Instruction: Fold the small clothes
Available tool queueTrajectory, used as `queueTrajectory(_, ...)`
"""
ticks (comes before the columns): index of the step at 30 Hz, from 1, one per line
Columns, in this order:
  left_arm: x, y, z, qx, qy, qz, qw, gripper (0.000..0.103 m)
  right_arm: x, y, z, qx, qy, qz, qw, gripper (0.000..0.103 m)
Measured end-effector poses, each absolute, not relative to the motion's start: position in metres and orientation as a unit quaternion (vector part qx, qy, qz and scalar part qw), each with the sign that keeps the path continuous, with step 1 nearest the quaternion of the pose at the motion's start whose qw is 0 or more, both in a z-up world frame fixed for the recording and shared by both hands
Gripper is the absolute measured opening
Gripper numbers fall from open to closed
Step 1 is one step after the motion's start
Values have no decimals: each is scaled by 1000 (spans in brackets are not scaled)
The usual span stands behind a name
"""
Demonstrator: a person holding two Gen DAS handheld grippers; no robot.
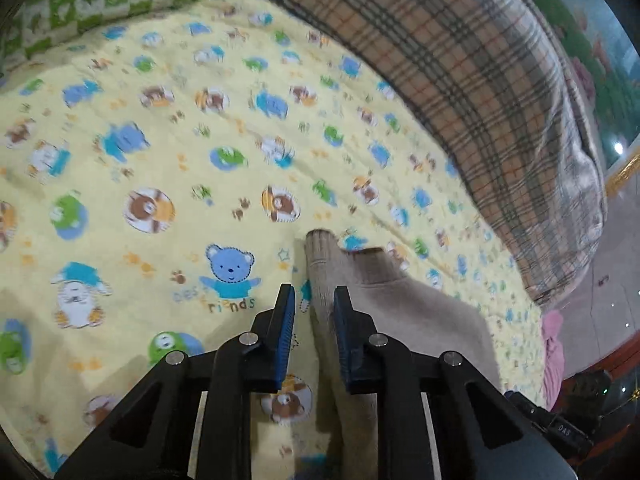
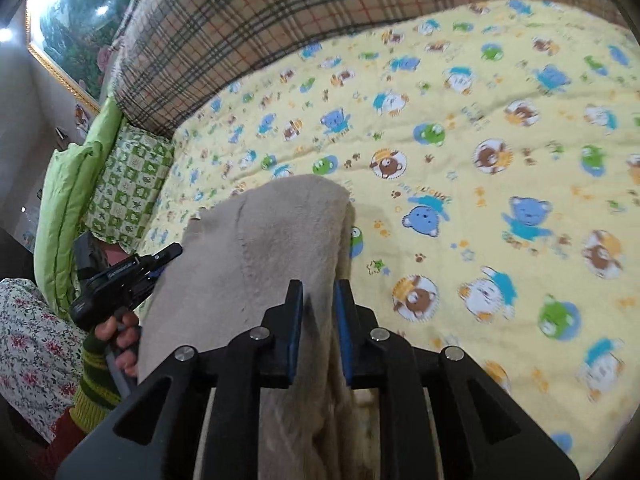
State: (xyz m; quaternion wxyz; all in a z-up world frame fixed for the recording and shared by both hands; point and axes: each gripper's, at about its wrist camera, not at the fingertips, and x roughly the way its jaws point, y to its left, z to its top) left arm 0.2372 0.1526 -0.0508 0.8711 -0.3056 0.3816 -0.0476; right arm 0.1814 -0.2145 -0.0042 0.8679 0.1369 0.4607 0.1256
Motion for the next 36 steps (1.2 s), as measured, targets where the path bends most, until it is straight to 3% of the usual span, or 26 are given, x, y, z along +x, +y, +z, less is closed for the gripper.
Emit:
queueTrajectory(4,204,148,-30,-289,368,-55,882,18,157,-218,10,143,448,132,873,18)
queueTrajectory(10,135,117,-13,-245,370,-67,894,32,122,-209,16,130,444,147,874,21)
queueTrajectory(14,83,96,-8,-211,365,-53,905,48,101,-204,17,110,448,155,873,31)
queueTrajectory(16,58,86,-6,-195,359,-45,911,66,86,-199,19,93,443,160,877,36)
queueTrajectory(20,20,59,-7,-128,365,-33,922,83,58,-191,22,64,431,164,885,49)
queueTrajectory(26,-21,40,-22,-107,379,-19,919,85,12,-171,23,-2,412,182,893,70)
queueTrajectory(36,-59,26,-39,-67,399,3,915,87,-48,-170,9,-42,422,193,885,81)
